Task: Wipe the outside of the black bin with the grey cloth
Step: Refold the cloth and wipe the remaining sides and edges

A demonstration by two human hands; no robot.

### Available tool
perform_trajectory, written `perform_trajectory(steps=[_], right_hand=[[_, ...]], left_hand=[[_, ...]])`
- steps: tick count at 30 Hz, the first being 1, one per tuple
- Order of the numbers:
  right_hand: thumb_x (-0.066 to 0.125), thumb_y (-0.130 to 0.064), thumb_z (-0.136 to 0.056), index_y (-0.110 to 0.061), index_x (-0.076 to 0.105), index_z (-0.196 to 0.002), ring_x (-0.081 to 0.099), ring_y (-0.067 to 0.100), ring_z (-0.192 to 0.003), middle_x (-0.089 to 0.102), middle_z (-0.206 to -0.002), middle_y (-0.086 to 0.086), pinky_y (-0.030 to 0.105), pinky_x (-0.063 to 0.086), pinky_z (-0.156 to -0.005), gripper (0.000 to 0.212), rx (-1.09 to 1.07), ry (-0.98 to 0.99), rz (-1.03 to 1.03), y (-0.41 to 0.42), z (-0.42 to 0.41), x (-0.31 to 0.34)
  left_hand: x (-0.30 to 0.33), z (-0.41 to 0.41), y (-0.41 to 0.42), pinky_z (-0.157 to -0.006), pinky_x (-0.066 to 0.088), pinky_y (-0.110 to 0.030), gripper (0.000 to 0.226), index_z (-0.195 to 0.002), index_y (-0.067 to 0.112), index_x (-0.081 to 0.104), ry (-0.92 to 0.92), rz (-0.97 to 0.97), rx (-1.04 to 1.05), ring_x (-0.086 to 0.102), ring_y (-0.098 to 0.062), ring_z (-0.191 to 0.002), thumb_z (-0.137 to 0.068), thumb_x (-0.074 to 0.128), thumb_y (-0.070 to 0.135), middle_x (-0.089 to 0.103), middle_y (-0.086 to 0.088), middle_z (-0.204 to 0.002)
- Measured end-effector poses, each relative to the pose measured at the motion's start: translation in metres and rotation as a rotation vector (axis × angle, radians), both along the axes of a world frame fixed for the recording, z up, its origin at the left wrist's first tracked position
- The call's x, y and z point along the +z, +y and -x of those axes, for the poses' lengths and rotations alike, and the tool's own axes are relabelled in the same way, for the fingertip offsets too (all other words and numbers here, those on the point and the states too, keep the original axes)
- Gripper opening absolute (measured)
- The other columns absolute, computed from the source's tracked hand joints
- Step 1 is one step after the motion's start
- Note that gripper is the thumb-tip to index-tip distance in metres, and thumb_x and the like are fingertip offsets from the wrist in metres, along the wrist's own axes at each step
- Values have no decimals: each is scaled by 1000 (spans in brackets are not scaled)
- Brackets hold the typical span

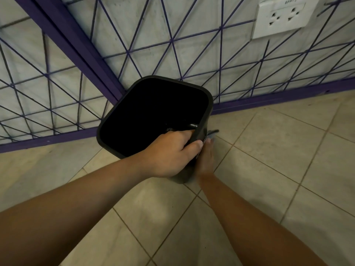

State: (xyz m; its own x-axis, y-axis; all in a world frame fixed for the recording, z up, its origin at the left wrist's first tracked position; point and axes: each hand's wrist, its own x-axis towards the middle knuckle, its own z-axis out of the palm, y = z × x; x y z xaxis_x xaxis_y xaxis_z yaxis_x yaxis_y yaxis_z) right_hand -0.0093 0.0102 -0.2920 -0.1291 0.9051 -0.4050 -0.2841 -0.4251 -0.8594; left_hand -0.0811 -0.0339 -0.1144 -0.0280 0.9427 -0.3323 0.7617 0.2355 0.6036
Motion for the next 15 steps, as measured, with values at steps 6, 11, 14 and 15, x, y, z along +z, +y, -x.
perform_trajectory(steps=[6,11,14,15], right_hand=[[30,-46,-112,-15,43,-154,57,1,-133,59,-145,2,24,45,-114,54,18,-4,-139,-13,3,2],[30,-52,-111,-11,51,-152,56,26,-138,60,-148,14,46,41,-122,62,50,14,14,18,-2,3],[34,-52,-110,-11,42,-157,57,10,-135,54,-153,4,25,42,-119,63,41,-3,-123,-1,2,17],[35,-58,-106,-9,41,-156,57,15,-136,55,-152,8,30,43,-119,71,34,-5,-129,-11,3,15]], left_hand=[[4,-1,0,-80,53,-44,25,-91,21,62,14,-9,-8,67,-15,-81,-102,46,38,69,2,-81],[3,-2,-1,-82,54,-47,26,-96,21,63,-2,7,-2,67,-16,-84,-102,45,39,69,0,-85],[5,-2,0,-78,54,-45,25,-83,27,58,-5,-6,-1,66,-14,-78,-102,46,38,67,3,-77],[5,-2,-1,-78,54,-45,25,-82,26,58,-3,-8,-1,66,-14,-77,-102,46,38,66,3,-76]])
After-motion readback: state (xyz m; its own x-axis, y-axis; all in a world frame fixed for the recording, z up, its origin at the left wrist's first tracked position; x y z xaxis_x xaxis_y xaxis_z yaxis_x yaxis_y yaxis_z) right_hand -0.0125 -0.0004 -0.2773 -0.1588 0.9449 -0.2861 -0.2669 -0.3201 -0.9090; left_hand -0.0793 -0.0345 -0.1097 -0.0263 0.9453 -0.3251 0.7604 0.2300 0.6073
